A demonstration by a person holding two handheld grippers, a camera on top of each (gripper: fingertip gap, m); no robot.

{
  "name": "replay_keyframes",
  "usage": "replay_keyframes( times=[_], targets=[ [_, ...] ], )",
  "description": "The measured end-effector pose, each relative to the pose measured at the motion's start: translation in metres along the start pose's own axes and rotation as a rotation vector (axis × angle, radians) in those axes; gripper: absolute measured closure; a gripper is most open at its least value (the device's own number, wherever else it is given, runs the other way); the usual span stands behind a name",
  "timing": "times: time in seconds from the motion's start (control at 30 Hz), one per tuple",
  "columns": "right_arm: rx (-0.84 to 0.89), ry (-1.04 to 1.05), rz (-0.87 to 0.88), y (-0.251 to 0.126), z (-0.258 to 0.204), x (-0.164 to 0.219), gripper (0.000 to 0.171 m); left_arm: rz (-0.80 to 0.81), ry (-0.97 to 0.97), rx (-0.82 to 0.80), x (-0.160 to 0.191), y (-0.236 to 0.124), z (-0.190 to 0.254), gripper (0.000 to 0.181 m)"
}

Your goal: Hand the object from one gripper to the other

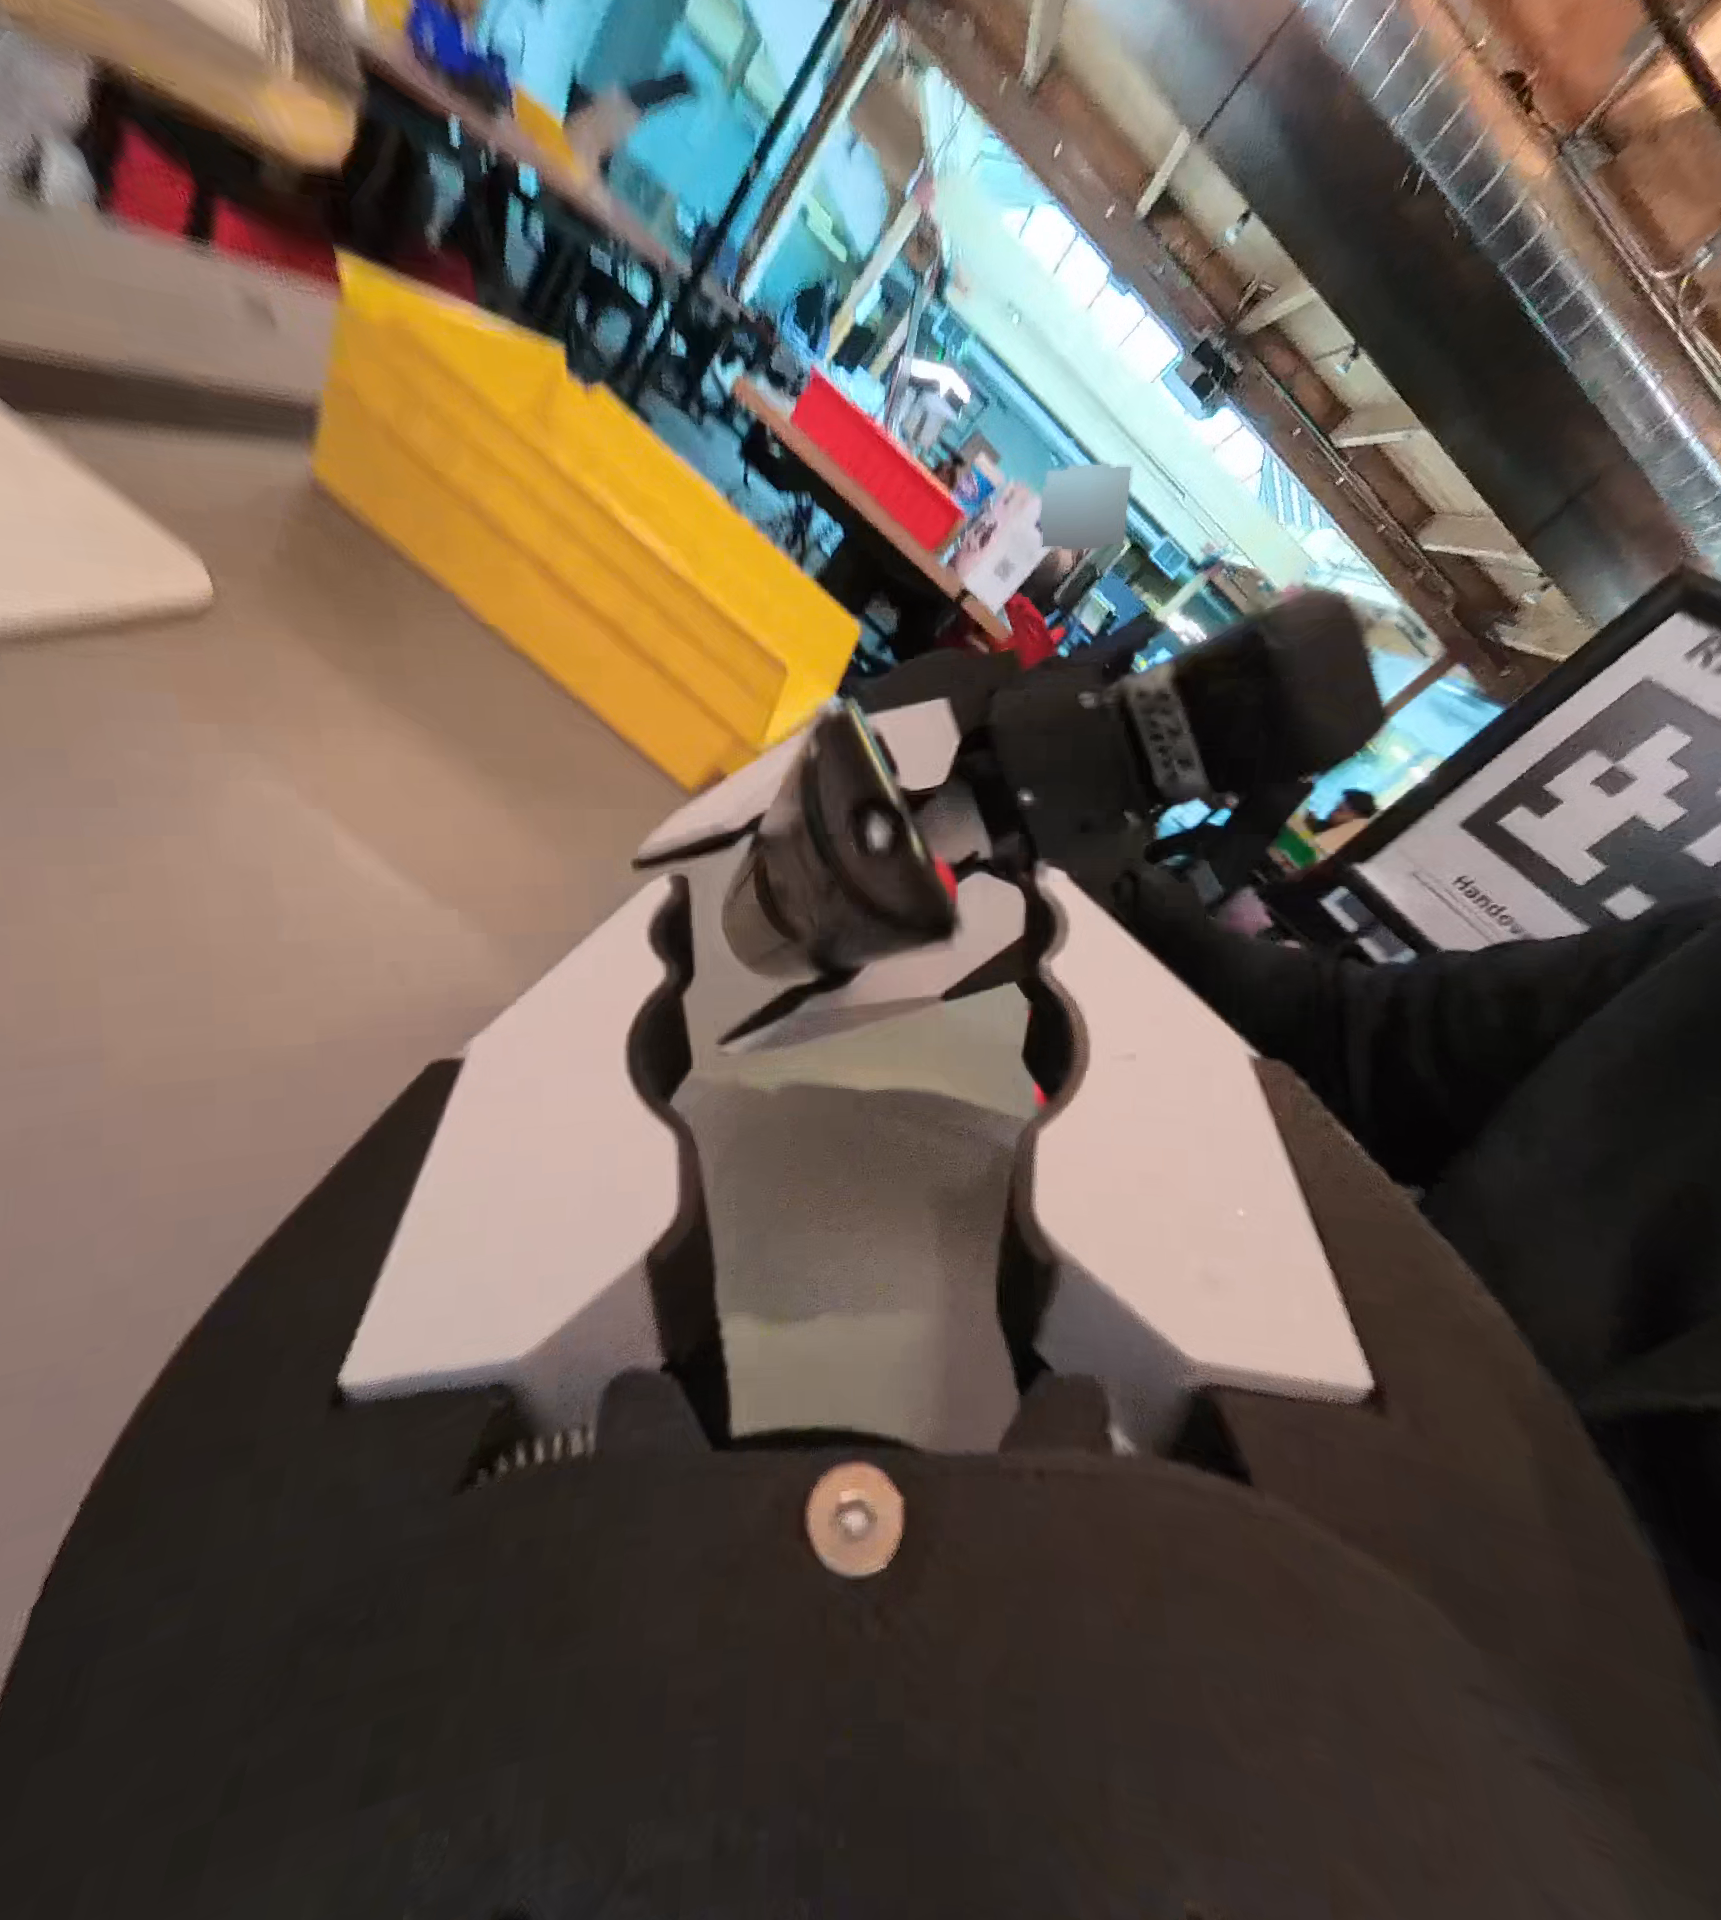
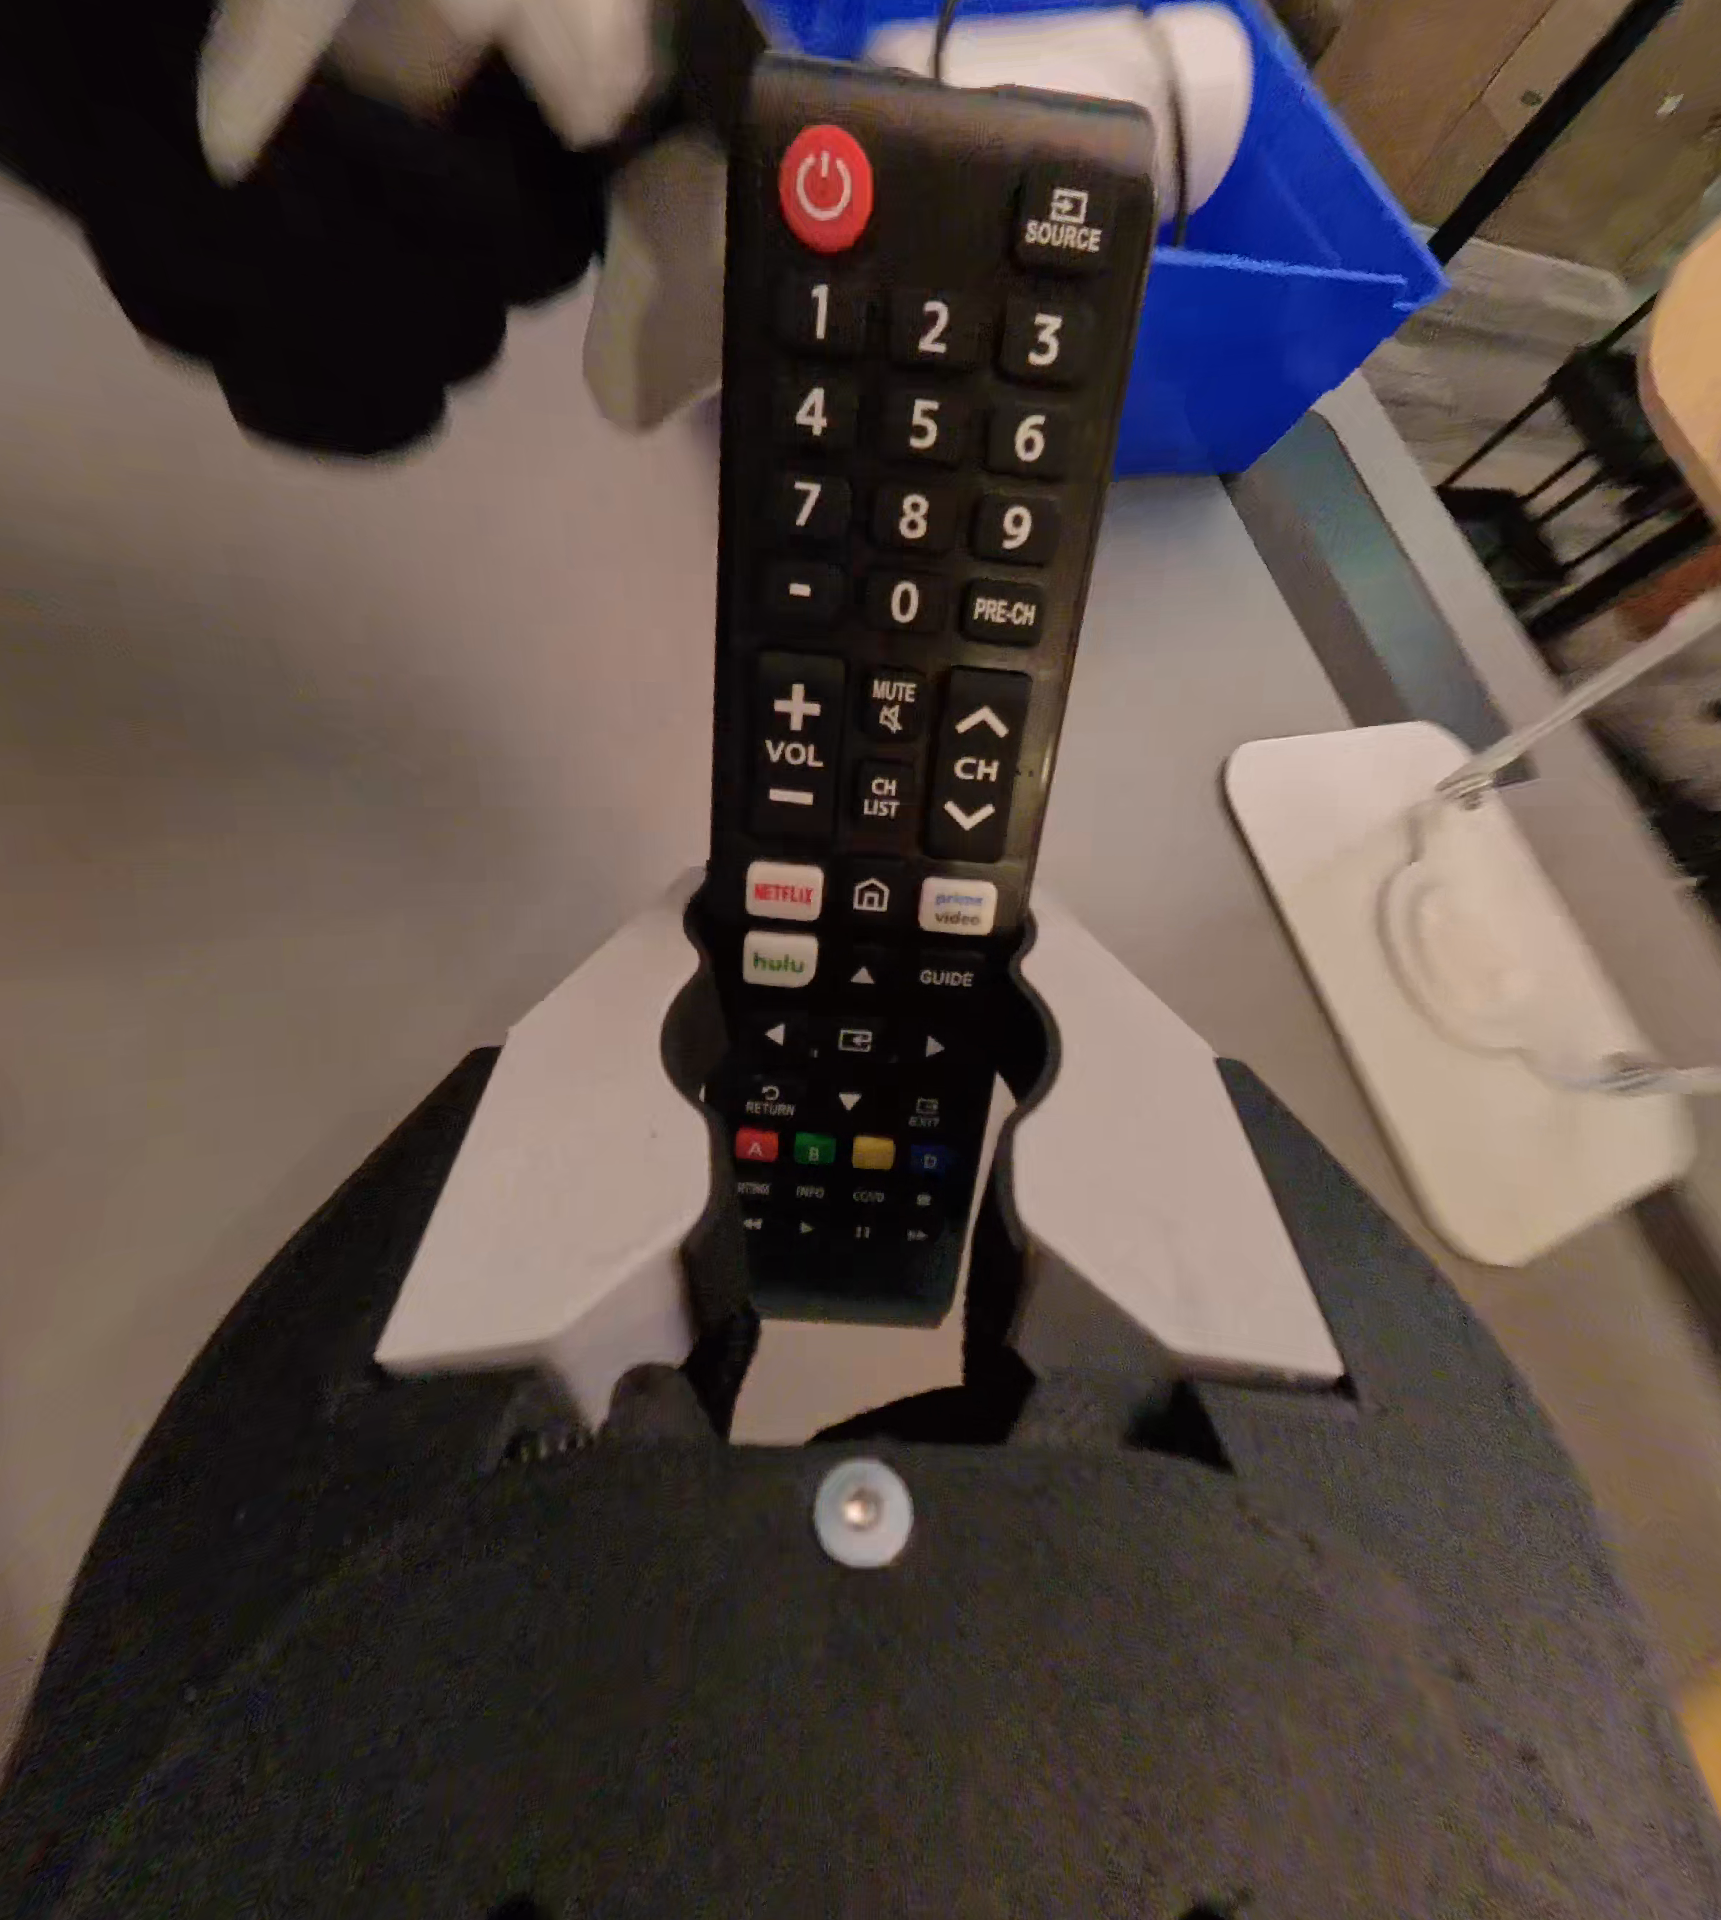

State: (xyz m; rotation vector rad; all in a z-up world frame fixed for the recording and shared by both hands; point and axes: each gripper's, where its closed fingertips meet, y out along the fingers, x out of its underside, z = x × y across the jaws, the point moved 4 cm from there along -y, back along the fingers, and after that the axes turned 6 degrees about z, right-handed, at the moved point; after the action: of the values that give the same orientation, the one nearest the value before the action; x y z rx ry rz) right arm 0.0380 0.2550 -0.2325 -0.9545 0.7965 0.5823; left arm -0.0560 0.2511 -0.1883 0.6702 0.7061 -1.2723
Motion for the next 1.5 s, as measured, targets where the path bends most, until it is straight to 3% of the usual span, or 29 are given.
replay_keyframes(
  times=[0.17,0.33,0.53,0.63,0.87,0.97,1.1,1.23,1.33,1.5],
  targets=[
    [-0.093,0.580,0.424,-0.020,0.025,-0.026,0.123,0.042,0.400,-0.164,-0.007,0.004,0.000,0.099],
    [-0.193,0.859,0.745,-0.034,0.033,-0.046,0.123,-0.074,0.894,-0.332,0.029,0.054,0.016,0.090],
    [-0.286,1.038,0.938,-0.048,0.035,-0.052,0.123,-0.069,1.199,-0.469,0.030,0.077,0.022,0.108],
    [-0.314,1.093,0.993,-0.052,0.038,-0.051,0.122,-0.066,1.324,-0.496,0.026,0.081,0.029,0.137],
    [-0.347,1.118,1.056,-0.057,0.039,-0.048,0.122,-0.121,1.360,-0.477,0.024,0.082,0.032,0.143],
    [-0.350,1.118,1.042,-0.058,0.041,-0.042,0.121,-0.103,1.362,-0.495,0.013,0.073,0.033,0.158],
    [-0.335,1.083,1.053,-0.062,0.039,-0.050,0.120,-0.132,1.387,-0.477,0.004,0.067,0.040,0.160],
    [-0.381,1.108,0.979,-0.054,0.037,-0.047,0.110,-0.154,1.353,-0.448,-0.003,0.062,0.043,0.161],
    [-0.381,1.121,0.864,-0.045,0.030,-0.034,0.082,-0.207,1.276,-0.387,-0.006,0.056,0.041,0.161],
    [-0.275,0.992,0.641,-0.051,0.020,-0.003,0.085,-0.339,1.148,-0.336,-0.032,0.035,0.034,0.161]
  ],
)
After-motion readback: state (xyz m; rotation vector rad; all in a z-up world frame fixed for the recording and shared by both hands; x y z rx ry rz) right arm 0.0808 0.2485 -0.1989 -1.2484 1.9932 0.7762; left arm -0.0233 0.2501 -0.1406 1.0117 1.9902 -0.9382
